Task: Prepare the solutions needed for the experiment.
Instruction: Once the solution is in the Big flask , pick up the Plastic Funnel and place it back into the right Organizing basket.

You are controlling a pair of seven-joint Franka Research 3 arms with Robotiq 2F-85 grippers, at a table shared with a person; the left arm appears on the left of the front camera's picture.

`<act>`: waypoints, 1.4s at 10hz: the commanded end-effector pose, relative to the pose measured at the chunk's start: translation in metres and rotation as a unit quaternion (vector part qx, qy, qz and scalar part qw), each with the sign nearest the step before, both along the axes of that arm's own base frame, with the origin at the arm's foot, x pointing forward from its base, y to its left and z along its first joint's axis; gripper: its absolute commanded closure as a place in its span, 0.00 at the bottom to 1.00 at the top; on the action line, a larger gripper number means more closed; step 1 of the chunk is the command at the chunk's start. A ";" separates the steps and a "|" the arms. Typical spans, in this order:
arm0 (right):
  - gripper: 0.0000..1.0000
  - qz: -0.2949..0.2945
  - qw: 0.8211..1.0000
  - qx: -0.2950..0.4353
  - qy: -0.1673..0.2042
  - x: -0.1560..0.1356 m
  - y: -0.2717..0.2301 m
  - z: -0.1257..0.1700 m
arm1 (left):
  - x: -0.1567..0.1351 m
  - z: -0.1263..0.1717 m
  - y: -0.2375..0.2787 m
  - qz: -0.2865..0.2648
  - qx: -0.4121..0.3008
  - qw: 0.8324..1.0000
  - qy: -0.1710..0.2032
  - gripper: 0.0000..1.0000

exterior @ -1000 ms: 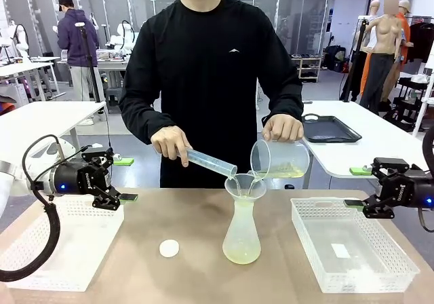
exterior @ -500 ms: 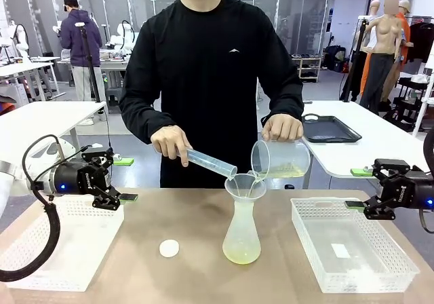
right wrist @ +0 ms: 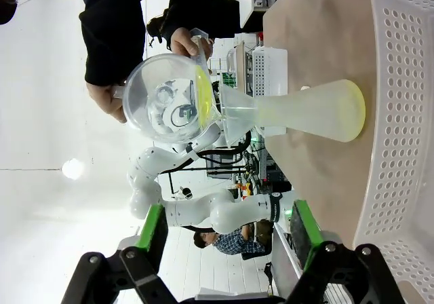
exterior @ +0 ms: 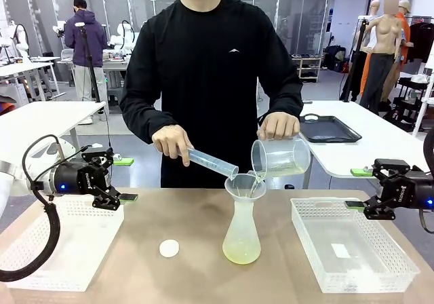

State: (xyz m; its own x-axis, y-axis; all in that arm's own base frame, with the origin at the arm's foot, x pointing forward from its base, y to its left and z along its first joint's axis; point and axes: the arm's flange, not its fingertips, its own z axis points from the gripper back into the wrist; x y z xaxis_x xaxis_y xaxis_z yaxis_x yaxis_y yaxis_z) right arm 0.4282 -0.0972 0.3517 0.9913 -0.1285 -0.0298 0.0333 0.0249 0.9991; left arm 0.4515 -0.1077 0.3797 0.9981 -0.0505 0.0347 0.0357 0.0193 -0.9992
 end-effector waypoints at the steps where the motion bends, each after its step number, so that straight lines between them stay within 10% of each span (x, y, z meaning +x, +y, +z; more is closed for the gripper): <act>1: 0.08 -0.001 1.000 0.000 0.006 -0.002 0.001 0.000 | 0.000 0.002 0.000 -0.003 -0.003 1.000 0.003 0.00; 14: 0.08 -0.001 1.000 0.000 0.006 -0.002 0.001 0.000 | 0.000 0.002 0.000 -0.003 -0.003 1.000 0.003 0.00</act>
State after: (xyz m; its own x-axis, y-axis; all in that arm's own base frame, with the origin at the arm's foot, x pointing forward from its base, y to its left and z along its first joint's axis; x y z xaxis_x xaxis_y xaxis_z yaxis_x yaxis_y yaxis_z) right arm 0.4282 -0.0972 0.3517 0.9913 -0.1284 -0.0298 0.0333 0.0249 0.9991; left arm 0.4515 -0.1077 0.3797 0.9981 -0.0505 0.0347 0.0357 0.0193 -0.9992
